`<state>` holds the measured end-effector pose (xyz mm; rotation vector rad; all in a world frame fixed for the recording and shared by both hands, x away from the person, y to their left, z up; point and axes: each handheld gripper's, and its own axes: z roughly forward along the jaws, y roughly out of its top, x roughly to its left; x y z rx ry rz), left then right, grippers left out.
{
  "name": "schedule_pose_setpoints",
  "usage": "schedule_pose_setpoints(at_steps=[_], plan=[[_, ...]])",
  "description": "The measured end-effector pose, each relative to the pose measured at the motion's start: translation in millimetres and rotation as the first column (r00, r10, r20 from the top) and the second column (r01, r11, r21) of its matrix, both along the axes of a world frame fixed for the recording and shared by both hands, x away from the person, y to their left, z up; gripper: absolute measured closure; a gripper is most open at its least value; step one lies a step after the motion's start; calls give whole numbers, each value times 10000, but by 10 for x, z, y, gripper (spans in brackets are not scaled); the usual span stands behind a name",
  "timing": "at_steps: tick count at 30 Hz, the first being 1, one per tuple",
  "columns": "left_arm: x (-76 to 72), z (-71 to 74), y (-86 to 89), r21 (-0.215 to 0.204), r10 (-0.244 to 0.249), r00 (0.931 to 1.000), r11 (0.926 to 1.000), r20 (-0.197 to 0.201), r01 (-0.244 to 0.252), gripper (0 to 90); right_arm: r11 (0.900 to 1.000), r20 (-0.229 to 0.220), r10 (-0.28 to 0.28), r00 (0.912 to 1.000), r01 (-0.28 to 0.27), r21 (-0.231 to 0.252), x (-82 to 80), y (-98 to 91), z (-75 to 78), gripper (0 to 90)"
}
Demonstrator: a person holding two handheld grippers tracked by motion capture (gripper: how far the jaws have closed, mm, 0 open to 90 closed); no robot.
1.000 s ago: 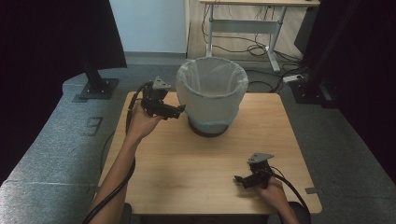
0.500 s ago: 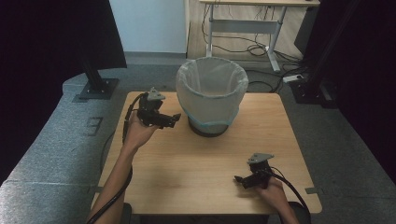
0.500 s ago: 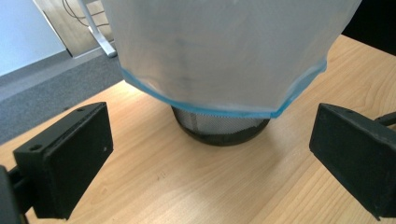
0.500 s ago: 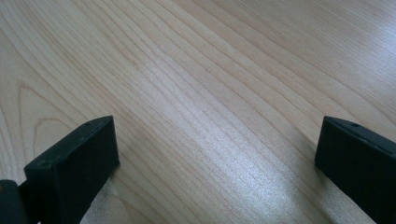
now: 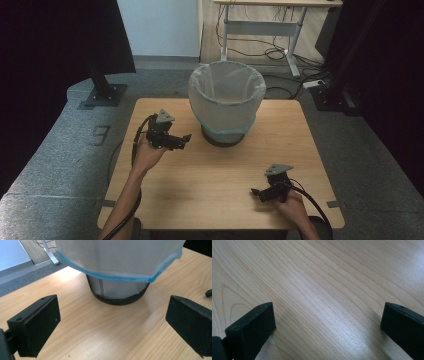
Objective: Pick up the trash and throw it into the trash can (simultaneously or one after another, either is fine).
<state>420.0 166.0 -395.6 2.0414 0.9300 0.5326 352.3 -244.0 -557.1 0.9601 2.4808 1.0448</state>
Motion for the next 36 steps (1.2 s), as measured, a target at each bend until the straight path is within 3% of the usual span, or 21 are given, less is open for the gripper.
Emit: schedule_pose_setpoints(at_steps=[6, 21, 36], plan=[[-50, -290, -4, 21, -80, 9997, 10000, -212, 81, 0, 10000, -7, -2, 10000, 2, 8, -1, 1, 0, 0], [-163, -807, -41, 63, -348, 9989, 9994, -308, 350, 0, 10000, -2, -11, 10000, 11, 14, -1, 1, -1, 0], [-290, -1384, -18, 528, -192, 9942, 9983, -1057, 249, 0, 10000, -19, -39, 10000, 39, 19, -4, 2, -1, 0]])
